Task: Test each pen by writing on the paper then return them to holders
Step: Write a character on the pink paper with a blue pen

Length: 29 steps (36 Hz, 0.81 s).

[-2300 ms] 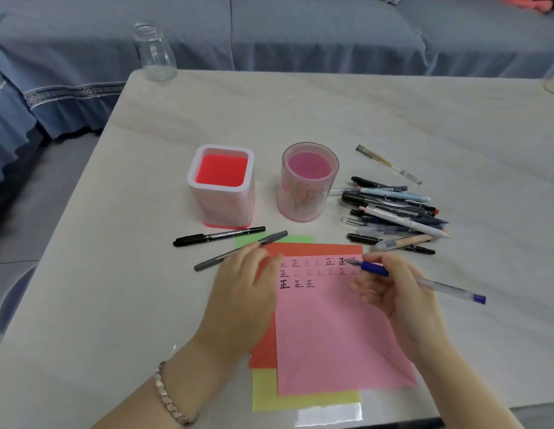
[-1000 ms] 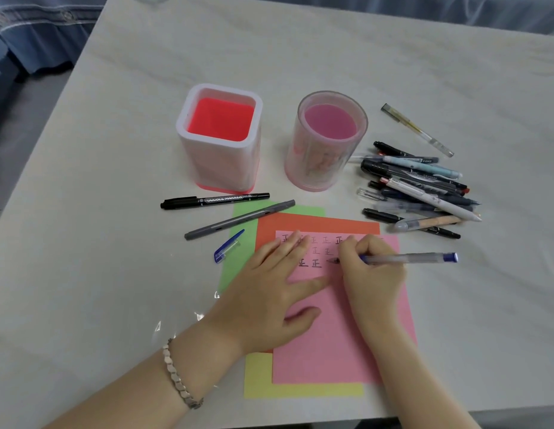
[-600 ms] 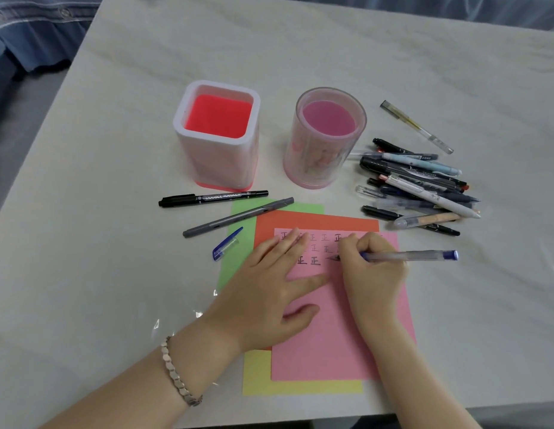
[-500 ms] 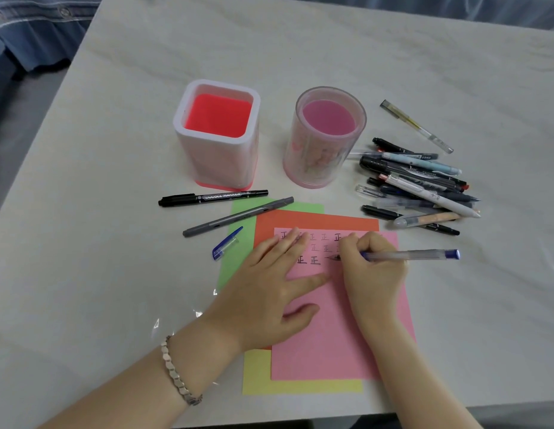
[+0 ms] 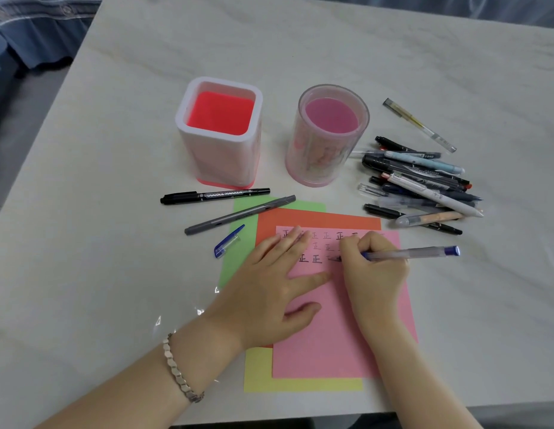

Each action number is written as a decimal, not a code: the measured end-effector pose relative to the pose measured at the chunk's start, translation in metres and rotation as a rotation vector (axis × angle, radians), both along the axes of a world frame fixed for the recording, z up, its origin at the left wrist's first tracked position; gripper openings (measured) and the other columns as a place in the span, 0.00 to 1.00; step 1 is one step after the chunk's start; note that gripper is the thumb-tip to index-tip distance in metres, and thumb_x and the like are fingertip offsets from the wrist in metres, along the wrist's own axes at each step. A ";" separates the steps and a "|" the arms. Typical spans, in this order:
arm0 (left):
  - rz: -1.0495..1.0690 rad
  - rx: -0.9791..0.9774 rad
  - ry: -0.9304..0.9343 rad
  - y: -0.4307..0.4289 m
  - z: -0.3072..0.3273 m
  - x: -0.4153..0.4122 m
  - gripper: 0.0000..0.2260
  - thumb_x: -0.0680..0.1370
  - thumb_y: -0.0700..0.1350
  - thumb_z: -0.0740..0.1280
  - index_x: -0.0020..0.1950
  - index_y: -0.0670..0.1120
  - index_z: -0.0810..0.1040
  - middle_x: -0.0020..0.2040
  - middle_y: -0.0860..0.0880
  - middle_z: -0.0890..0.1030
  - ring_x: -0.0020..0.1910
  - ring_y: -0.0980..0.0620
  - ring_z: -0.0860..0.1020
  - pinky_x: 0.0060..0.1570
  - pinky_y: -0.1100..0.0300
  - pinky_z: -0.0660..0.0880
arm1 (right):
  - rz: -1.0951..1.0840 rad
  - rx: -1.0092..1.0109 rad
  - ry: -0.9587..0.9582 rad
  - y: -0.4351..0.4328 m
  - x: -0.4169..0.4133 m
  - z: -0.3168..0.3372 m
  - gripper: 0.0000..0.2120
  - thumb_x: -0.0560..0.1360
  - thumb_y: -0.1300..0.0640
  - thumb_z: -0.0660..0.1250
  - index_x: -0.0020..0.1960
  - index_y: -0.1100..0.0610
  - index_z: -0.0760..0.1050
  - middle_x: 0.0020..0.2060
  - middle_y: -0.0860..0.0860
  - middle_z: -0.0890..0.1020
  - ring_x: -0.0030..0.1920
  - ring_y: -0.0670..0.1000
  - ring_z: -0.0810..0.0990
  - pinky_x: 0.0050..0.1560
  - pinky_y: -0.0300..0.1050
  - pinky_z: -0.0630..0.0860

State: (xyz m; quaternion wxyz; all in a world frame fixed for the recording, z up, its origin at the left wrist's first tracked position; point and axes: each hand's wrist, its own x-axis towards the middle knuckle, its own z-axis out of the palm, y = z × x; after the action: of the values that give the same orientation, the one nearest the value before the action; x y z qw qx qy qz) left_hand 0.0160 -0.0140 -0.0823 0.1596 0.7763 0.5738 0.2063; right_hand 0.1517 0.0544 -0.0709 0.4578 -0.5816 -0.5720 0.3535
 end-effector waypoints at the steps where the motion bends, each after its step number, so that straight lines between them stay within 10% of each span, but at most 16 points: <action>1: 0.000 -0.002 0.003 0.000 0.000 0.000 0.17 0.74 0.55 0.60 0.61 0.56 0.78 0.70 0.40 0.68 0.72 0.44 0.62 0.70 0.51 0.55 | -0.007 -0.002 0.009 0.000 0.000 0.000 0.20 0.67 0.66 0.64 0.23 0.53 0.60 0.16 0.44 0.65 0.22 0.42 0.63 0.25 0.31 0.60; 29: 0.000 0.014 0.009 0.001 0.000 0.000 0.17 0.74 0.56 0.60 0.61 0.56 0.78 0.70 0.40 0.68 0.72 0.44 0.61 0.71 0.53 0.54 | -0.031 -0.050 -0.019 -0.001 -0.001 0.003 0.15 0.63 0.60 0.61 0.22 0.52 0.60 0.16 0.44 0.64 0.22 0.43 0.62 0.25 0.32 0.59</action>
State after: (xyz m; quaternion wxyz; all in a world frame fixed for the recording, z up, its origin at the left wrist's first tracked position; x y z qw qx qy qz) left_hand 0.0159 -0.0133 -0.0827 0.1516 0.7784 0.5729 0.2068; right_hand 0.1508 0.0537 -0.0680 0.4431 -0.6052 -0.5581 0.3550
